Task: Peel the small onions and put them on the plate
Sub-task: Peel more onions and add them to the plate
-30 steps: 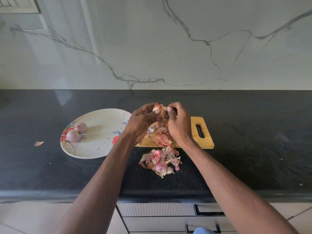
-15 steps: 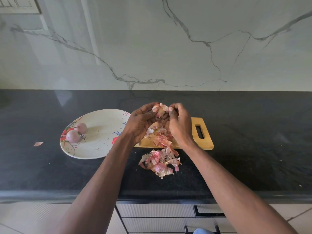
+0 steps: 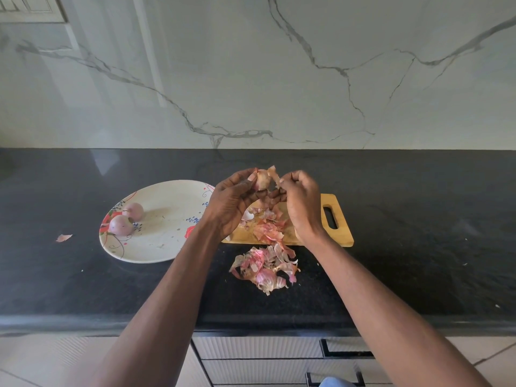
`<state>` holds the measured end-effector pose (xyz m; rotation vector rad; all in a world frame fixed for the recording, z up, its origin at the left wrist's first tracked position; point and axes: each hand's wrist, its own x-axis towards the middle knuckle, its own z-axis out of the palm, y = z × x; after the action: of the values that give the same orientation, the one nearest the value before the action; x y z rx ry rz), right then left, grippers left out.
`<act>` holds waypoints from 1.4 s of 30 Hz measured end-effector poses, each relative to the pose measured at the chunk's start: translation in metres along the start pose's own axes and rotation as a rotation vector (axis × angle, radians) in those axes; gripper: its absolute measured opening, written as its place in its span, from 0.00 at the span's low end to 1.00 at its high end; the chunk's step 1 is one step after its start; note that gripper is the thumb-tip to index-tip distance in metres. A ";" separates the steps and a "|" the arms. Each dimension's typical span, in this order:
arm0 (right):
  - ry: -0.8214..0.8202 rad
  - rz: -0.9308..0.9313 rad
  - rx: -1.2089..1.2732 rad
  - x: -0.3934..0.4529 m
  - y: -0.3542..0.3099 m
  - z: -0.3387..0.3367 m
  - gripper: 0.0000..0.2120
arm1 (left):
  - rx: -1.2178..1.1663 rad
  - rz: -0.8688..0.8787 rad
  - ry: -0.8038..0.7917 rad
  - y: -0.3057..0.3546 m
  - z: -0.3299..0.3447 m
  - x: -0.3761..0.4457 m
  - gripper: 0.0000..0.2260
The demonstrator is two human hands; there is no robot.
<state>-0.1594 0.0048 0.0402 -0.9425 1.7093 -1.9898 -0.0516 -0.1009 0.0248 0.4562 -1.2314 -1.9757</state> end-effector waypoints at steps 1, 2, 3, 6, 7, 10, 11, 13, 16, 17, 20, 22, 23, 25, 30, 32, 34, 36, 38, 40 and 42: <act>0.001 0.012 0.013 0.000 -0.001 0.000 0.11 | 0.002 0.004 -0.002 0.001 -0.001 0.000 0.10; -0.006 0.026 0.021 -0.001 -0.003 -0.001 0.14 | 0.003 0.004 -0.010 0.002 -0.001 -0.001 0.10; -0.020 0.025 0.037 -0.001 -0.004 -0.002 0.15 | 0.008 0.002 -0.020 0.002 0.000 -0.002 0.10; -0.068 -0.019 0.028 -0.002 -0.003 -0.002 0.10 | 0.018 -0.006 -0.037 0.003 0.003 -0.005 0.11; -0.058 -0.047 -0.016 0.000 0.000 -0.002 0.06 | 0.017 -0.007 -0.035 0.003 0.004 -0.005 0.11; -0.022 -0.106 -0.122 0.003 0.007 -0.003 0.04 | 0.026 -0.001 -0.027 0.003 0.007 -0.005 0.14; -0.015 -0.114 -0.139 0.003 0.006 -0.002 0.05 | 0.038 0.003 -0.012 0.002 0.006 -0.004 0.14; -0.008 -0.114 -0.155 0.003 0.007 -0.002 0.05 | 0.054 0.016 0.020 0.001 0.003 -0.002 0.10; -0.012 -0.077 -0.114 0.005 0.007 -0.002 0.06 | 0.007 0.019 0.048 0.002 0.001 -0.001 0.07; -0.018 -0.065 -0.098 0.005 0.008 -0.002 0.06 | -0.019 0.013 0.062 0.003 0.001 -0.001 0.07; -0.034 -0.052 -0.122 0.006 0.007 -0.003 0.05 | -0.099 -0.007 0.100 0.006 0.002 -0.001 0.07; -0.108 -0.005 -0.116 0.006 0.006 -0.003 0.04 | -0.135 0.000 0.124 0.007 0.003 -0.001 0.07; -0.163 0.028 -0.119 0.005 0.004 -0.003 0.02 | -0.151 0.004 0.137 0.007 0.003 -0.001 0.07; -0.258 0.075 -0.227 0.006 0.003 -0.004 0.03 | -0.167 0.010 0.158 0.008 0.003 -0.001 0.07; -0.237 -0.112 -0.596 0.007 0.010 -0.004 0.07 | -0.129 0.012 0.170 0.009 0.000 -0.002 0.08; -0.144 -0.264 -0.505 0.005 0.012 -0.004 0.06 | -0.108 0.006 0.144 0.009 0.001 -0.004 0.08; -0.066 -0.364 -0.423 0.004 0.014 -0.002 0.10 | -0.086 0.000 0.113 0.008 0.003 -0.004 0.11; -0.041 -0.405 -0.400 0.004 0.015 -0.001 0.12 | -0.072 -0.007 0.082 0.006 0.004 -0.005 0.11; -0.029 -0.415 -0.396 0.005 0.017 0.000 0.11 | -0.070 -0.012 0.062 0.005 0.005 -0.005 0.07; -0.002 -0.441 -0.399 0.006 0.019 -0.001 0.08 | -0.063 -0.013 0.053 0.005 0.007 -0.006 0.07; 0.016 -0.468 -0.421 0.006 0.019 -0.002 0.05 | -0.059 -0.012 0.045 0.006 0.008 -0.007 0.09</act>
<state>-0.1683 -0.0021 0.0229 -1.5977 2.1161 -1.9260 -0.0494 -0.0918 0.0336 0.4773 -1.1412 -1.9960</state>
